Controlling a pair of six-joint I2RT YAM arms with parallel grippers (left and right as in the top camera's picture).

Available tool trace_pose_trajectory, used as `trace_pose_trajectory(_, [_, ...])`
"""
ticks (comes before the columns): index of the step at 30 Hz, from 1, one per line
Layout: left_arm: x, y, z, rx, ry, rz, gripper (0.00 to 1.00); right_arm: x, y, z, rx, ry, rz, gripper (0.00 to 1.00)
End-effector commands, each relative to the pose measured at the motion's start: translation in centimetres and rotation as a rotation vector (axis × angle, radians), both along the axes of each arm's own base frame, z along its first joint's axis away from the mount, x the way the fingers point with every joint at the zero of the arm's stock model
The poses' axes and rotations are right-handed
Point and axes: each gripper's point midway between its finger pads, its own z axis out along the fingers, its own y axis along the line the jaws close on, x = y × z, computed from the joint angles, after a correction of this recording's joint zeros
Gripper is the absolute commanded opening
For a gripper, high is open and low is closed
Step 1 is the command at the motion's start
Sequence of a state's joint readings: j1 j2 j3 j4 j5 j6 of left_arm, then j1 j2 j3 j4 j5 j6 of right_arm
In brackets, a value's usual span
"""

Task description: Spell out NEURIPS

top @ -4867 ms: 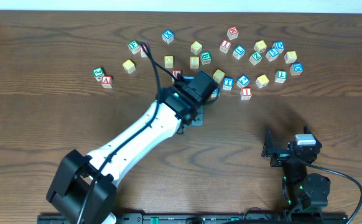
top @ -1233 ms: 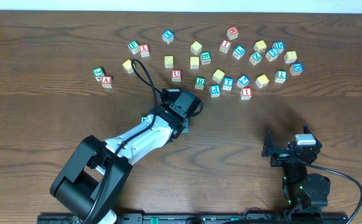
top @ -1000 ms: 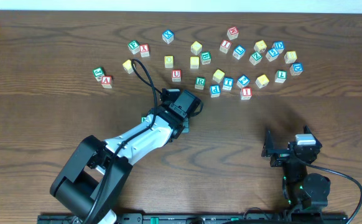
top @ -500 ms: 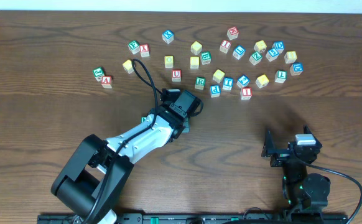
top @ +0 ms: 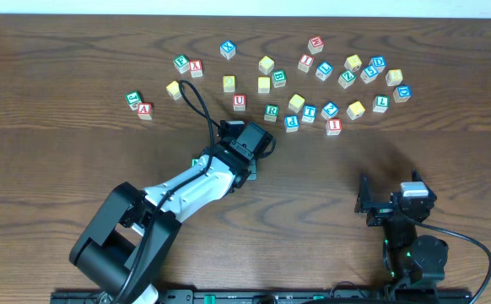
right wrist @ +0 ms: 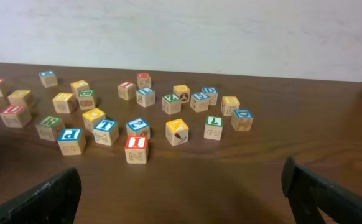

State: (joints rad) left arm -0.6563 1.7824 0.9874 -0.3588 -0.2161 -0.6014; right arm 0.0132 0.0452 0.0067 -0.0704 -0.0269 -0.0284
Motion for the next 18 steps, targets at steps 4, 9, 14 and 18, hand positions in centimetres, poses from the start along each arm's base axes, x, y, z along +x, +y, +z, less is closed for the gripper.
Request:
trace_pose_trajectory(4, [-0.3, 0.9, -1.0, 0.045, 0.016, -0.008, 0.39, 0.0, -0.1, -0.1, 0.017, 0.003, -0.006, 0.99])
trace_pose_trajectory(9, [-0.2, 0.8, -0.4, 0.037, 0.005, -0.008, 0.40, 0.0, -0.1, -0.1, 0.017, 0.003, -0.006, 0.99])
trace_pose_trajectory(14, [-0.2, 0.8, 0.3, 0.029, -0.005, -0.007, 0.45, 0.0, -0.1, -0.1, 0.017, 0.003, -0.006, 0.99])
trace_pose_trajectory(18, [-0.2, 0.8, 0.9, 0.022, -0.015, -0.008, 0.45, 0.0, -0.1, -0.1, 0.017, 0.003, -0.006, 0.99])
